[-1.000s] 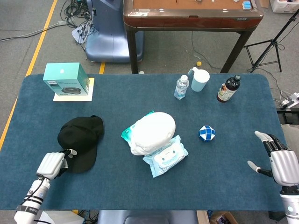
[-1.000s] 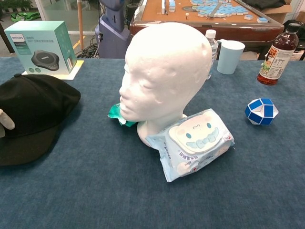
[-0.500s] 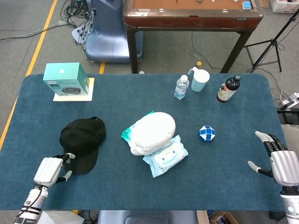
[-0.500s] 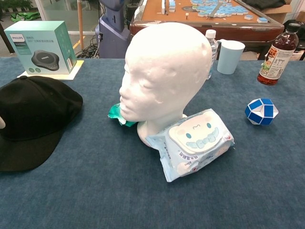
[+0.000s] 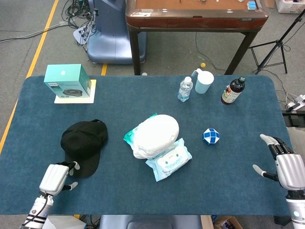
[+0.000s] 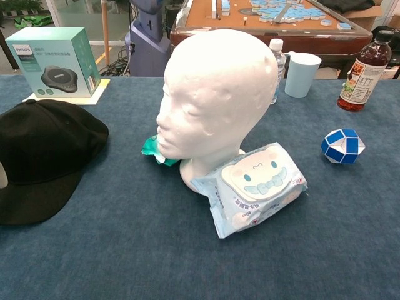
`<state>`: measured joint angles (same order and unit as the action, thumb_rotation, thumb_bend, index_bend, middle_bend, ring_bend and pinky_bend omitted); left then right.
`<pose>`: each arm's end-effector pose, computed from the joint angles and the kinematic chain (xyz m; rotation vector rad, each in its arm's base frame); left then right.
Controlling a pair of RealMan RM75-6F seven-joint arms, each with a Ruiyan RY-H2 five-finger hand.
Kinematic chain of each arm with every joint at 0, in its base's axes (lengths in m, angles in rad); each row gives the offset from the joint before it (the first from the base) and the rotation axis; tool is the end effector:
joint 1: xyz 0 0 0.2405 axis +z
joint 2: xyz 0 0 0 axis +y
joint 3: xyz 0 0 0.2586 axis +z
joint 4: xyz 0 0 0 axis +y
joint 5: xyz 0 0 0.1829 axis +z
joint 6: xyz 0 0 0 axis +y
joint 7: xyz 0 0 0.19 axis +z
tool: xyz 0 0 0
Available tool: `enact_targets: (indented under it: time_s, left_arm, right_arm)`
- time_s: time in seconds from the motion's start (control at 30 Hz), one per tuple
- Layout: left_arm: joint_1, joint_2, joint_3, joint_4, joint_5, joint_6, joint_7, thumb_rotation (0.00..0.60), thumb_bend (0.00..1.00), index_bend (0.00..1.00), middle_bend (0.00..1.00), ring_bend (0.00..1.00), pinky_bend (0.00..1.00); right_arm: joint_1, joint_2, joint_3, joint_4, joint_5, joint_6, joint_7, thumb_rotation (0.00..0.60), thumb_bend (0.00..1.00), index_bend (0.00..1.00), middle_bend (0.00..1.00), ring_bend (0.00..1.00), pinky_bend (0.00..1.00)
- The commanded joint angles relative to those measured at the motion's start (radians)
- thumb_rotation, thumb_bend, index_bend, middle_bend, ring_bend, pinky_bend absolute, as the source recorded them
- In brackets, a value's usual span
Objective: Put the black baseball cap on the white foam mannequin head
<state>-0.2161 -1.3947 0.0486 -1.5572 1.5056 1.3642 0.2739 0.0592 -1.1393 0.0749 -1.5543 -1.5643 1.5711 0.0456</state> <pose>-0.2652 0.2370 0.0616 -1.6632 -0.9040 -0.8416 -0.2965 -0.2211 0.1978 1.3579 -0.8166 0.9973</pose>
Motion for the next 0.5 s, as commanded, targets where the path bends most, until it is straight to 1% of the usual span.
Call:
enact_targets:
  time_s: [0.03,0.2,0.5]
  left_arm:
    - [0.006,-0.035,0.005,0.046,0.021,0.011,-0.002,0.6,0.03,0.45,0.6,0.5,0.56]
    - [0.013,-0.078,0.007,0.107,0.038,0.021,-0.007,0.6,0.03,0.46,0.61,0.5,0.55]
    - [0.021,-0.138,-0.01,0.196,0.047,0.042,-0.037,0.6,0.03,0.47,0.63,0.5,0.55]
  right_arm:
    - [0.0,0.0,0.0,0.0,0.0,-0.001,0.0,0.6,0.0,0.16,0.23,0.18,0.42]
    - [0.0,0.001,0.0,0.0,0.0,-0.001,0.001,0.6,0.0,0.16,0.23,0.18,0.42]
    - [0.002,0.001,-0.001,0.0,0.002,-0.006,-0.001,0.6,0.0,0.16,0.23,0.18,0.42]
